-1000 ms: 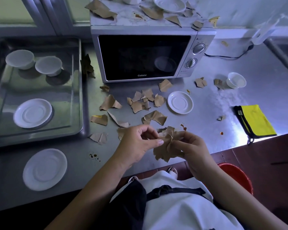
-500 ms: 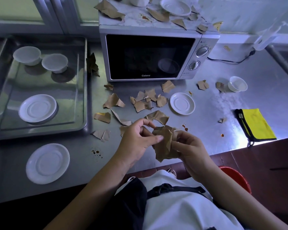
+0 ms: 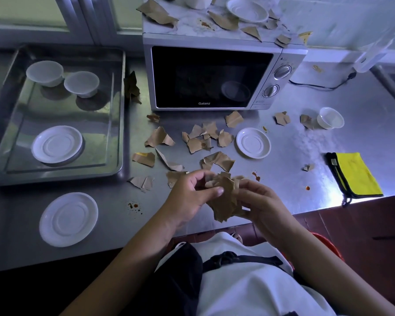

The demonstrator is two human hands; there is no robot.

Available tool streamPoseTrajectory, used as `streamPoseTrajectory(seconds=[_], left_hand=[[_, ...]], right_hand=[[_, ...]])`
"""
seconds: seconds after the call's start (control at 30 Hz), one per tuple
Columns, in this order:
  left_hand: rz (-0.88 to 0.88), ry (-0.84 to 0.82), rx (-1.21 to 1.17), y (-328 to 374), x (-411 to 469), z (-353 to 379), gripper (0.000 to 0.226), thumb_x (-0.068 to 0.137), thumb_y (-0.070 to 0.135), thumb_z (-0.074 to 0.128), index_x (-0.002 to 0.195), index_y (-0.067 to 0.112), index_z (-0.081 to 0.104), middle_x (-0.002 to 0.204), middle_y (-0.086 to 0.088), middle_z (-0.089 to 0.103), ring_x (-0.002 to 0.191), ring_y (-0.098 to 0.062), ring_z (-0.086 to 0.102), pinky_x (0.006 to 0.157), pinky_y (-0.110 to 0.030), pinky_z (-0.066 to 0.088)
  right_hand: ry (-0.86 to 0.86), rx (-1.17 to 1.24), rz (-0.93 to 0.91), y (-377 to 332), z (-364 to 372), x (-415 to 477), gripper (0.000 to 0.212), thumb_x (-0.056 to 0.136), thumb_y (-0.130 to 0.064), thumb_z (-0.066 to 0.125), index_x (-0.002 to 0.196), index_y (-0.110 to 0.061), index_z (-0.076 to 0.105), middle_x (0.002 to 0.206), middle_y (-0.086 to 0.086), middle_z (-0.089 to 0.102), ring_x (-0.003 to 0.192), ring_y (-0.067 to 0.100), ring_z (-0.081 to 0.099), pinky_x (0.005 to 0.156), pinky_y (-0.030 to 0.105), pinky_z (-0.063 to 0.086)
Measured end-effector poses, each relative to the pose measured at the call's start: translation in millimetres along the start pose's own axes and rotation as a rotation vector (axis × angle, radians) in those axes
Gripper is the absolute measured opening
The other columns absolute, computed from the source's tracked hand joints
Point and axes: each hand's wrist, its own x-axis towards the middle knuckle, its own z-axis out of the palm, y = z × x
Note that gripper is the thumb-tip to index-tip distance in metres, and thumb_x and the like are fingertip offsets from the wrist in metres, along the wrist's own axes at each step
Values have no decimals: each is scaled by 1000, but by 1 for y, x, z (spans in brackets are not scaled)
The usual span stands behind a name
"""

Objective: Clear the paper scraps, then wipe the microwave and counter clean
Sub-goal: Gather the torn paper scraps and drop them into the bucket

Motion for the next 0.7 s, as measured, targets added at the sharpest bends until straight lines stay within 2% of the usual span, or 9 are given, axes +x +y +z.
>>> streamPoseTrajectory(seconds=[0.07,0.13,0.23,0.4,0.5,0.6,0.7], left_hand=[[12,-30,-39,-1,0,2,22,85,7,74,107,12,71,94,-3,75,93,-15,68,84,-25,55],[17,-49,-79,-3,0,4,20,86,5,73,105,10,71,91,-3,73,90,-15,67,83,-28,54],[4,-64,-146,-5,1,5,20,87,3,71,106,7,68,93,-8,73,90,-19,68,83,-33,56],[5,-102,-186,-8,2,6,19,88,-1,69,105,6,66,87,-6,71,84,-17,69,74,-28,57],[4,-100,-197,-12,3,6,20,86,0,71,105,6,66,90,-9,71,88,-22,68,77,-34,58],[-32,-111,-229,-15,3,6,18,82,7,74,98,14,68,92,-8,71,88,-23,70,75,-38,59],[-40,-129,-220,-19,5,5,19,79,9,76,95,11,66,89,-7,70,86,-22,70,75,-40,59]], right_hand=[[15,-8,-1,3,-1,0,23,82,-2,67,104,5,67,94,26,70,83,38,69,74,38,58],[36,-5,-1,6,-1,-1,23,84,6,64,106,10,63,95,35,67,82,45,67,77,45,59],[84,-37,-10,5,-4,0,15,86,9,61,100,9,65,89,29,68,81,42,66,81,49,57],[104,-69,-34,5,-7,0,15,86,11,62,98,6,68,87,28,69,77,38,66,72,43,59],[102,-83,-35,6,-10,1,17,86,11,63,102,7,67,93,29,70,81,37,68,77,43,58],[109,-35,-27,8,-14,3,19,85,13,63,103,5,65,88,22,72,77,33,69,66,35,55],[103,-20,-41,9,-16,4,22,84,13,64,101,0,65,85,17,72,72,30,67,61,32,51]])
